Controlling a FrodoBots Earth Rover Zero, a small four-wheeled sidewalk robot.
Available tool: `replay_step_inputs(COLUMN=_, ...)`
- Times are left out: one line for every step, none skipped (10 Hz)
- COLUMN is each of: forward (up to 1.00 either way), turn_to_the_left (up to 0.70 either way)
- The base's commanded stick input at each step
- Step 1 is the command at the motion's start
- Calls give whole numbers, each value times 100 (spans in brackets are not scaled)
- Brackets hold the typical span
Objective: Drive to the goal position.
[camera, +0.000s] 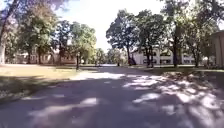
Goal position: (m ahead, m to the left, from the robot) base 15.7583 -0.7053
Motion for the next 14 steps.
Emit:
replay_step_inputs(forward=45, turn_to_the_left=0)
replay_step_inputs(forward=45, turn_to_the_left=0)
replay_step_inputs(forward=45, turn_to_the_left=0)
replay_step_inputs(forward=45, turn_to_the_left=0)
replay_step_inputs(forward=45, turn_to_the_left=0)
replay_step_inputs(forward=45, turn_to_the_left=0)
replay_step_inputs(forward=45, turn_to_the_left=0)
replay_step_inputs(forward=45, turn_to_the_left=0)
replay_step_inputs(forward=45, turn_to_the_left=0)
replay_step_inputs(forward=45, turn_to_the_left=0)
replay_step_inputs(forward=45, turn_to_the_left=0)
replay_step_inputs(forward=45, turn_to_the_left=0)
replay_step_inputs(forward=45, turn_to_the_left=0)
replay_step_inputs(forward=45, turn_to_the_left=0)
